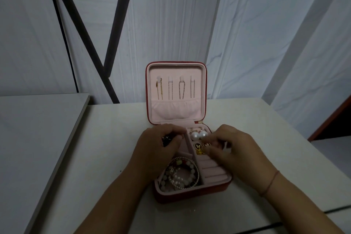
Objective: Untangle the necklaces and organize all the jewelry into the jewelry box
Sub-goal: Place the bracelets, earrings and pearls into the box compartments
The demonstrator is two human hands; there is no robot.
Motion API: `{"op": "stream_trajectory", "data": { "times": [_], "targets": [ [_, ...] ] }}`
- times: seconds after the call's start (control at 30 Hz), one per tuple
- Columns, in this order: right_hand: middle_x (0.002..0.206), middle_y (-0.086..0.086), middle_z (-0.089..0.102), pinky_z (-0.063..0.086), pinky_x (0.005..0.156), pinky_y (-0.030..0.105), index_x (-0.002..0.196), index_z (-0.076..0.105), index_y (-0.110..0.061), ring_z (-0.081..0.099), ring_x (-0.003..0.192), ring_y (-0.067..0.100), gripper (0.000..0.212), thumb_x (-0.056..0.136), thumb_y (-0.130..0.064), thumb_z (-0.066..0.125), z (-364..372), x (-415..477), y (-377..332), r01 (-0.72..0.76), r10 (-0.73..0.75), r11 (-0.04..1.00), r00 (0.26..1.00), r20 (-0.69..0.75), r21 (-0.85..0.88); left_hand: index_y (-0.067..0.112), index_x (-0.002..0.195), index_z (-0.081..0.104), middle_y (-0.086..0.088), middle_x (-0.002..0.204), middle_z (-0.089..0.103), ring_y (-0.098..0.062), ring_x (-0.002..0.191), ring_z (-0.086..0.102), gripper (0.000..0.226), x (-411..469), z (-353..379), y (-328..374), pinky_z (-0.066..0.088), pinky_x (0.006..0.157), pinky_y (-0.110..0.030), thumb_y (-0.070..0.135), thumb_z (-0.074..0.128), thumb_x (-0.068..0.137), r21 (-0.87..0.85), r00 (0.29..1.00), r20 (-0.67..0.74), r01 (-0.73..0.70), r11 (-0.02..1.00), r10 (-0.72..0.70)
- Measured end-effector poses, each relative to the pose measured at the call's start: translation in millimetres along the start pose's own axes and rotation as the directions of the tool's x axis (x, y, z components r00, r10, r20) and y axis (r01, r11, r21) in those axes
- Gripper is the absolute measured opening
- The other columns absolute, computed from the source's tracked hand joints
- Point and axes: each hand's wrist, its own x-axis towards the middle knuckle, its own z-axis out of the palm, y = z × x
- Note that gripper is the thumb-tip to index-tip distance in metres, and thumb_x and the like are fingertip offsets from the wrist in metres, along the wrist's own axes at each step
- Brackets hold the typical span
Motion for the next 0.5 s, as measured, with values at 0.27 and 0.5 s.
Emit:
{"op": "stream_trajectory", "data": {
  "times": [0.27, 0.5],
  "targets": [
    [0.079, -0.001, 0.065, 0.039, 0.063, 0.004, 0.080, 0.069, -0.029, 0.055, 0.071, -0.003, 0.021, 0.078, -0.008, 0.075, -57, -21, 65, -0.347, 0.357, 0.934, 0.906, -0.227, 0.087, 0.035, 0.103, 0.066, 0.030, 0.094, 0.059, 0.013, 0.101, 0.054, 0.026, -1, 0, -2, 0.043, 0.081, -0.003, 0.014, 0.062, 0.088, -0.011, 1.000, 0.001, 0.002, 1.000, -0.002],
    [0.078, -0.005, 0.065, 0.041, 0.066, 0.008, 0.083, 0.073, -0.027, 0.058, 0.079, 0.004, 0.017, 0.074, -0.015, 0.080, -41, -37, 64, -0.352, 0.351, 0.936, 0.929, -0.120, 0.011, 0.041, 0.102, 0.063, 0.030, 0.095, 0.059, 0.013, 0.099, 0.055, 0.027, 0, 0, 0, 0.044, 0.079, -0.005, 0.017, 0.061, 0.089, 0.012, 1.000, 0.007, 0.009, 1.000, -0.009]
  ]
}}
